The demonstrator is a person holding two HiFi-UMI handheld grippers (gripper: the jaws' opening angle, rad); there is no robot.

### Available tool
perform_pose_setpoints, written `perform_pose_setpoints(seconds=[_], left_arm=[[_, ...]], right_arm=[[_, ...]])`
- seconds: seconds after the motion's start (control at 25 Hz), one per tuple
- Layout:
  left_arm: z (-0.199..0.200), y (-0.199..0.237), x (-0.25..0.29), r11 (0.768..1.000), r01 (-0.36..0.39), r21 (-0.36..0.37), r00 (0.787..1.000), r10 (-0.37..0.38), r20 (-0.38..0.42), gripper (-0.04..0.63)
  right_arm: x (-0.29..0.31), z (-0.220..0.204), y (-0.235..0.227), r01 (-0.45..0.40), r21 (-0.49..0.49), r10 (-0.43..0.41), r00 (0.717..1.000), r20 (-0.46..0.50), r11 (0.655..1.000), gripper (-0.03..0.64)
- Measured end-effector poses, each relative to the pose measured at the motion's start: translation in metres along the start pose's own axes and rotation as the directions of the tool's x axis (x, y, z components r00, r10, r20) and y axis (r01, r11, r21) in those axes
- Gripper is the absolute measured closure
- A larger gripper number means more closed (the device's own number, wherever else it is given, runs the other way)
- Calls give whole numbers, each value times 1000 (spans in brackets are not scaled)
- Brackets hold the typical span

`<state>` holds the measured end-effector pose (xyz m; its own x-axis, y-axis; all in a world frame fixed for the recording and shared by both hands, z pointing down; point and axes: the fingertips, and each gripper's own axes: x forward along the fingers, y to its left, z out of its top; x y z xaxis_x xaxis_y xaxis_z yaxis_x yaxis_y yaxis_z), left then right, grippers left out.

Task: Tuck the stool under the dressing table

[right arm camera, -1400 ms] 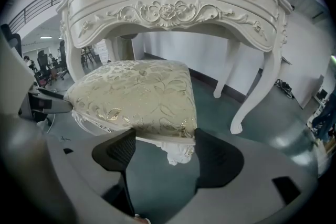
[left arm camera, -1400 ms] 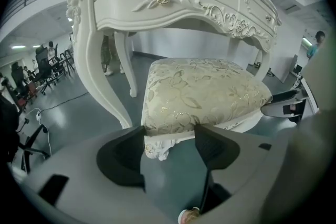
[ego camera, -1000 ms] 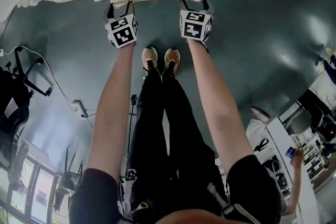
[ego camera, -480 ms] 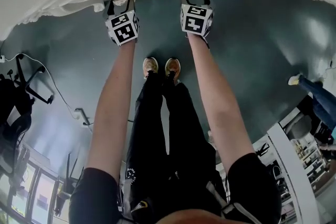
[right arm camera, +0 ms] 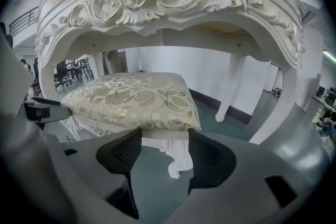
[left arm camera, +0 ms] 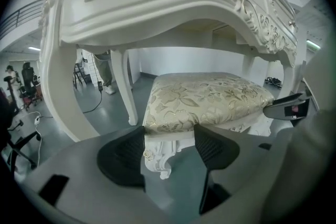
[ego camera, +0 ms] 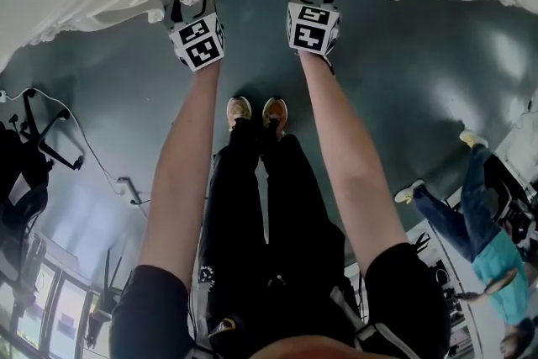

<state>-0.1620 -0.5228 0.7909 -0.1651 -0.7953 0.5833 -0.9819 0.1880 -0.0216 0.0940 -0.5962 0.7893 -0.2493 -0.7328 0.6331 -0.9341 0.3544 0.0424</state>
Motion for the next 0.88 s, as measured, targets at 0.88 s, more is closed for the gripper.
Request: perform_pose_setpoints(seconds=[0.88], left_arm=[[29, -23, -53, 994, 99, 51, 990, -104, 100, 299]], right_arm=[[-61, 30, 22, -67, -54, 73, 988, 133, 996, 314]])
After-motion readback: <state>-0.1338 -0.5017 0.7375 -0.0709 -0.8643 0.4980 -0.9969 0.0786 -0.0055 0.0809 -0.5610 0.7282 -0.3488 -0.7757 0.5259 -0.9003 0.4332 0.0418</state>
